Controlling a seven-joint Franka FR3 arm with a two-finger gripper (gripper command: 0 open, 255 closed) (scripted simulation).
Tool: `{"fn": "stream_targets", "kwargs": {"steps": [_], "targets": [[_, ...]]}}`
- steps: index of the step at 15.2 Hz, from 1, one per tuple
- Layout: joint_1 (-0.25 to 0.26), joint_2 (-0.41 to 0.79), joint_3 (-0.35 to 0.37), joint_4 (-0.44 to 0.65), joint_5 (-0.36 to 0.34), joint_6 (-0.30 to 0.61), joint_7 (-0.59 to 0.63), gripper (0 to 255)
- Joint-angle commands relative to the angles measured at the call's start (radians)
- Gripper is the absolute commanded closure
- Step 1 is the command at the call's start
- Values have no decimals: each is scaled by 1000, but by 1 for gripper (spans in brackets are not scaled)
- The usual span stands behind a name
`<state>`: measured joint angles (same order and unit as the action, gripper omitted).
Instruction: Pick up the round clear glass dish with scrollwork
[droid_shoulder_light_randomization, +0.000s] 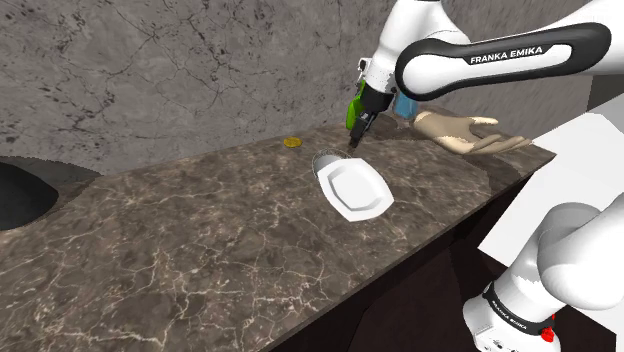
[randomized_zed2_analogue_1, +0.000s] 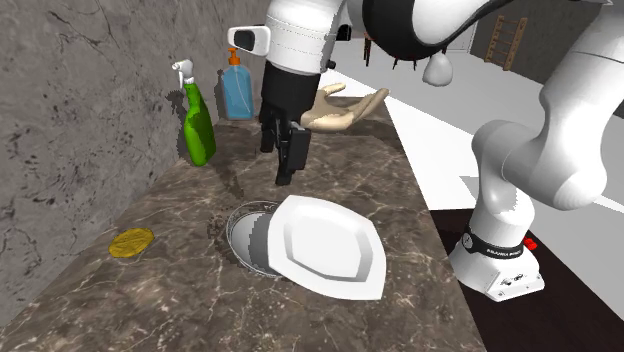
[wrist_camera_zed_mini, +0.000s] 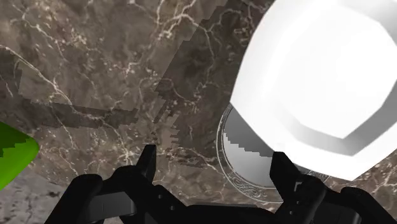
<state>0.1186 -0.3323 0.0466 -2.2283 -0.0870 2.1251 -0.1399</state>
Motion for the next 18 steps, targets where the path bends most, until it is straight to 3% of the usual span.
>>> {"fn": "stream_targets", "kwargs": {"steps": [1, 12, 13, 18], "targets": [[11, 60, 4, 28, 1, 45, -27, 0], [15, 122, 8, -31, -8, 173, -28, 0], [15, 122, 7, -30, -7, 173, -29, 255], [14, 122, 6, -31, -7, 174, -31, 255]]}}
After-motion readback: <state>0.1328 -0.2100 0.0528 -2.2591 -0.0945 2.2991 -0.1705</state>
